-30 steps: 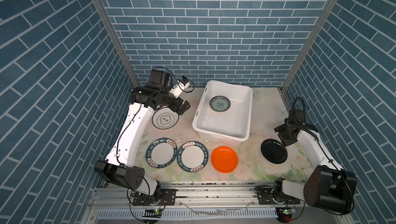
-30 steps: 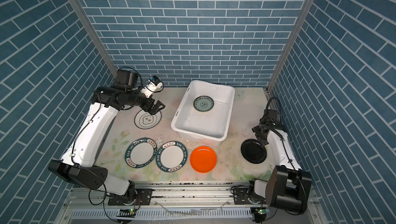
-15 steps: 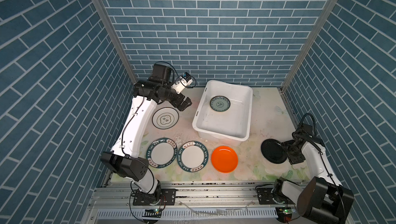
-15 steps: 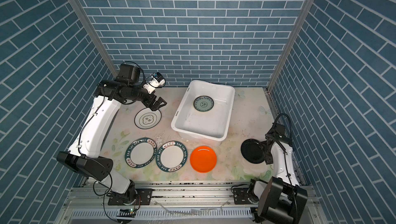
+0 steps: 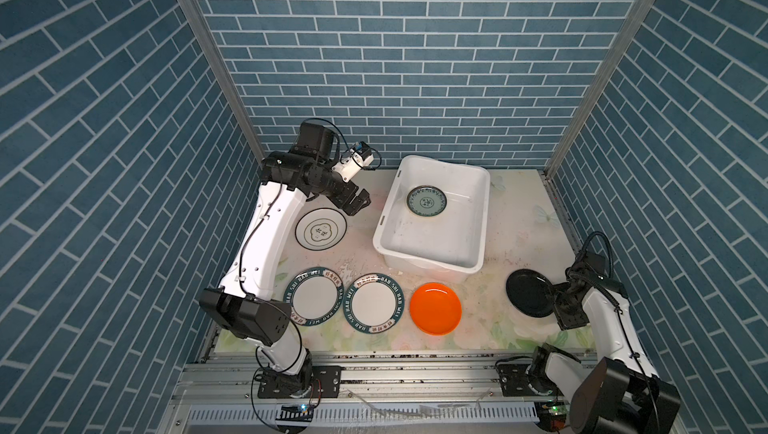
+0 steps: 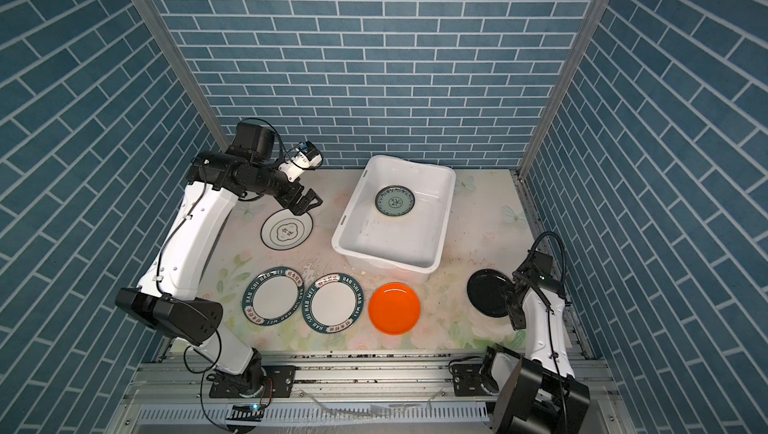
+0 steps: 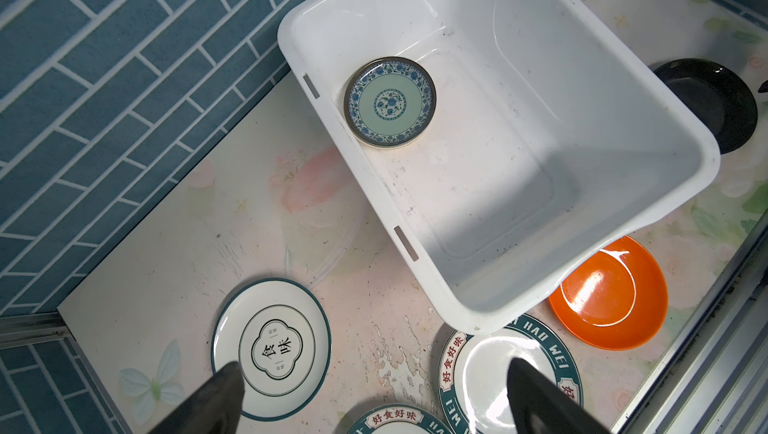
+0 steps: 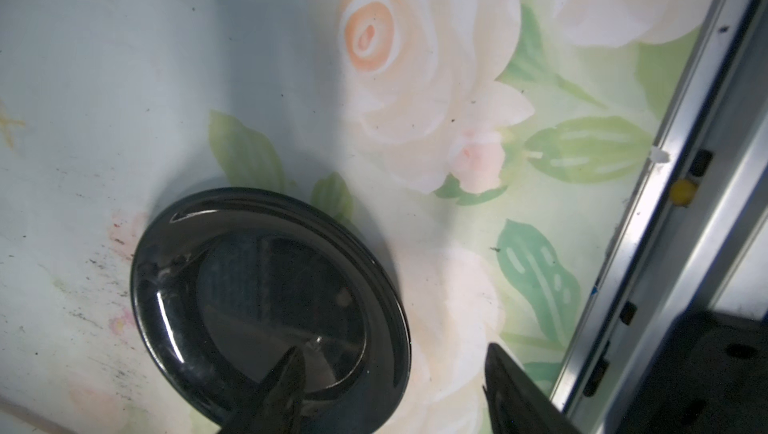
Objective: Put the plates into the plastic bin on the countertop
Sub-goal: 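Close the right gripper on the black plate's rim and tilt it up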
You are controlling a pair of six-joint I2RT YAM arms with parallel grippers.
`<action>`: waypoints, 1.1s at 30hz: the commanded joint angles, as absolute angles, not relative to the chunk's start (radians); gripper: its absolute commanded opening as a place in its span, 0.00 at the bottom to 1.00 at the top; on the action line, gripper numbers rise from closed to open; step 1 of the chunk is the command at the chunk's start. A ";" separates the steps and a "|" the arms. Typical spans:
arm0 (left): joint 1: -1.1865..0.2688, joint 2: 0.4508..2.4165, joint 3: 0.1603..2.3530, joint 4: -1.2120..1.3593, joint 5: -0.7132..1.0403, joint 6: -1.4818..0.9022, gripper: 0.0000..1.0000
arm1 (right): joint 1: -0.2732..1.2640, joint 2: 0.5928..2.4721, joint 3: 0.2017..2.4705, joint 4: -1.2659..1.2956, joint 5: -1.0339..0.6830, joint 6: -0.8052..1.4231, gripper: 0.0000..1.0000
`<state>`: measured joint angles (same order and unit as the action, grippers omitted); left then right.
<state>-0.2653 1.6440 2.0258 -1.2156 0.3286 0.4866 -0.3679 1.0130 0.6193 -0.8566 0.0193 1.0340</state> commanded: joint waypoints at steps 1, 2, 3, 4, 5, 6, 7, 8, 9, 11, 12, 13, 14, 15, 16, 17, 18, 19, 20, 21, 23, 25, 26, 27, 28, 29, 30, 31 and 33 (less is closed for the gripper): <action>-0.271 1.602 1.995 -1.212 0.318 0.491 0.99 | -0.375 1.024 0.590 -0.860 0.005 1.009 0.68; -0.271 1.596 1.986 -1.208 0.318 0.491 1.00 | -0.376 1.027 0.584 -0.852 -0.001 1.010 0.68; -0.271 1.590 1.979 -1.205 0.318 0.491 1.00 | -0.377 1.032 0.577 -0.840 -0.010 1.010 0.67; -0.271 1.584 1.970 -1.201 0.316 0.491 1.00 | -0.377 1.035 0.572 -0.832 -0.019 1.009 0.67; -0.271 1.578 1.964 -1.197 0.316 0.491 1.00 | -0.377 1.039 0.567 -0.828 -0.021 1.010 0.67; -0.271 1.571 1.953 -1.192 0.315 0.490 1.00 | -0.377 1.041 0.561 -0.820 -0.027 1.009 0.67; -0.271 1.563 1.942 -1.186 0.313 0.489 1.00 | -0.377 1.042 0.554 -0.810 -0.036 1.008 0.66; -0.271 1.557 1.930 -1.182 0.314 0.488 1.00 | -0.377 1.042 0.548 -0.803 -0.042 1.008 0.66; -0.271 1.552 1.920 -1.178 0.316 0.487 1.00 | -0.377 1.041 0.540 -0.790 -0.054 1.011 0.65; -0.272 1.548 1.909 -1.178 0.319 0.486 1.00 | -0.377 1.040 0.532 -0.772 -0.076 1.015 0.64; -0.271 1.546 1.905 -1.175 0.319 0.486 1.00 | -0.377 1.042 0.531 -0.766 -0.081 1.017 0.64; -0.272 1.543 1.898 -1.171 0.316 0.484 1.00 | -0.377 1.046 0.529 -0.754 -0.081 1.016 0.63; -0.272 1.540 1.889 -1.166 0.313 0.485 1.00 | -0.377 1.049 0.529 -0.743 -0.105 1.011 0.63; -0.271 1.532 1.878 -1.158 0.310 0.484 1.00 | -0.377 1.057 0.532 -0.735 -0.123 1.007 0.62; -0.271 1.523 1.864 -1.149 0.310 0.485 1.00 | -0.377 1.067 0.534 -0.731 -0.129 1.002 0.61; -0.271 1.515 1.854 -1.143 0.310 0.486 1.00 | -0.377 1.074 0.536 -0.725 -0.137 0.998 0.61; -0.272 1.507 1.841 -1.135 0.310 0.490 1.00 | -0.377 1.080 0.534 -0.713 -0.147 0.993 0.60; -0.271 1.500 1.831 -1.130 0.308 0.490 0.99 | -0.377 1.087 0.534 -0.706 -0.157 0.989 0.59; -0.272 1.495 1.823 -1.124 0.307 0.492 1.00 | -0.377 1.091 0.534 -0.702 -0.161 0.989 0.58; -0.272 1.492 1.817 -1.119 0.304 0.489 1.00 | -0.377 1.094 0.534 -0.697 -0.165 0.987 0.57; -0.272 1.487 1.805 -1.110 0.305 0.484 0.99 | -0.377 1.097 0.530 -0.684 -0.174 0.987 0.55; -0.272 1.485 1.798 -1.103 0.312 0.477 0.99 | -0.377 1.096 0.525 -0.662 -0.194 0.991 0.53; -0.272 1.485 1.796 -1.100 0.314 0.474 1.00 | -0.378 1.097 0.522 -0.647 -0.204 0.991 0.52; -0.272 1.485 1.794 -1.098 0.314 0.474 1.00 | -0.377 1.099 0.519 -0.634 -0.212 0.991 0.51; -0.271 1.485 1.793 -1.095 0.314 0.473 1.00 | -0.376 1.103 0.514 -0.619 -0.224 0.994 0.50; -0.272 1.484 1.791 -1.094 0.314 0.473 1.00 | -0.377 1.106 0.513 -0.607 -0.235 0.994 0.49; -0.272 1.486 1.790 -1.092 0.316 0.474 0.99 | -0.377 1.114 0.512 -0.598 -0.242 0.994 0.48; -0.272 1.486 1.787 -1.089 0.317 0.473 1.00 | -0.377 1.124 0.514 -0.592 -0.247 0.994 0.48; -0.271 1.487 1.784 -1.084 0.317 0.473 1.00 | -0.377 1.136 0.512 -0.567 -0.265 0.994 0.47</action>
<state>-0.2653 1.4986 1.7969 -1.1000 0.3080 0.4797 -0.3733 1.1206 0.5240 -0.6125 -0.2241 0.9939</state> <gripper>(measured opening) 0.995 0.475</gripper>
